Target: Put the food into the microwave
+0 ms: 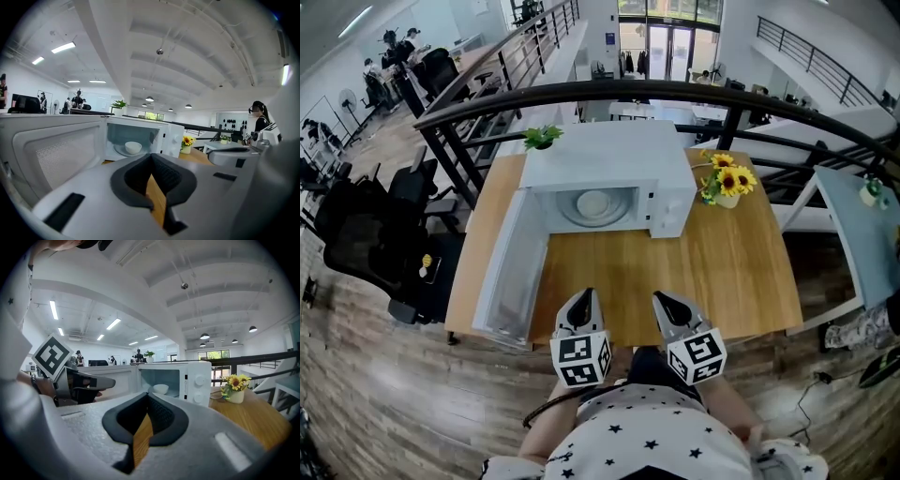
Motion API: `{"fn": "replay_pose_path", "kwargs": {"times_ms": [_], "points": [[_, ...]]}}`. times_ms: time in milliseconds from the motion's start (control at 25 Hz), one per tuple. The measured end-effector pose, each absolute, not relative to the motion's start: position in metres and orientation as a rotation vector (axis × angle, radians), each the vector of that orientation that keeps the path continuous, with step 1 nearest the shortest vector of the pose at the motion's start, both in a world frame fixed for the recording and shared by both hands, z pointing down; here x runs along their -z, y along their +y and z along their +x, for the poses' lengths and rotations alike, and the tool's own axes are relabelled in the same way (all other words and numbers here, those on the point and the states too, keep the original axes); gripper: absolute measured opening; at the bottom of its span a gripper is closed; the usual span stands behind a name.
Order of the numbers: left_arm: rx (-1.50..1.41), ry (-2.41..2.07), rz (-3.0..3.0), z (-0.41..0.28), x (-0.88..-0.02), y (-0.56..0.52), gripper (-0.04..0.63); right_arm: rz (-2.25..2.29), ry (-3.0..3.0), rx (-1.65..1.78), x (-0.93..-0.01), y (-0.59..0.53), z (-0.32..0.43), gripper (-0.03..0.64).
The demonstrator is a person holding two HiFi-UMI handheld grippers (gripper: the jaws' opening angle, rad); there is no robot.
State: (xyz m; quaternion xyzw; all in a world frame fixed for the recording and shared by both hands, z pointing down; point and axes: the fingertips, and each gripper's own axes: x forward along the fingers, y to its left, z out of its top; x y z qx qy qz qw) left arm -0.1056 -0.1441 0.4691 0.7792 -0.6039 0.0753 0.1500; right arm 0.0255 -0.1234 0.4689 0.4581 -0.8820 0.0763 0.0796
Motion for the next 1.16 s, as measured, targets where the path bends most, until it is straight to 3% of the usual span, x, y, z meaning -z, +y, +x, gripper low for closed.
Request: {"fn": "replay_pose_path", "kwargs": {"times_ms": [1160], "points": [[-0.229,-1.719,2.254,-0.1004,-0.4689,-0.1445,0.003,1.372,-2.649,-0.194,-0.461,-0.1257,0.0234,0.005]]}}
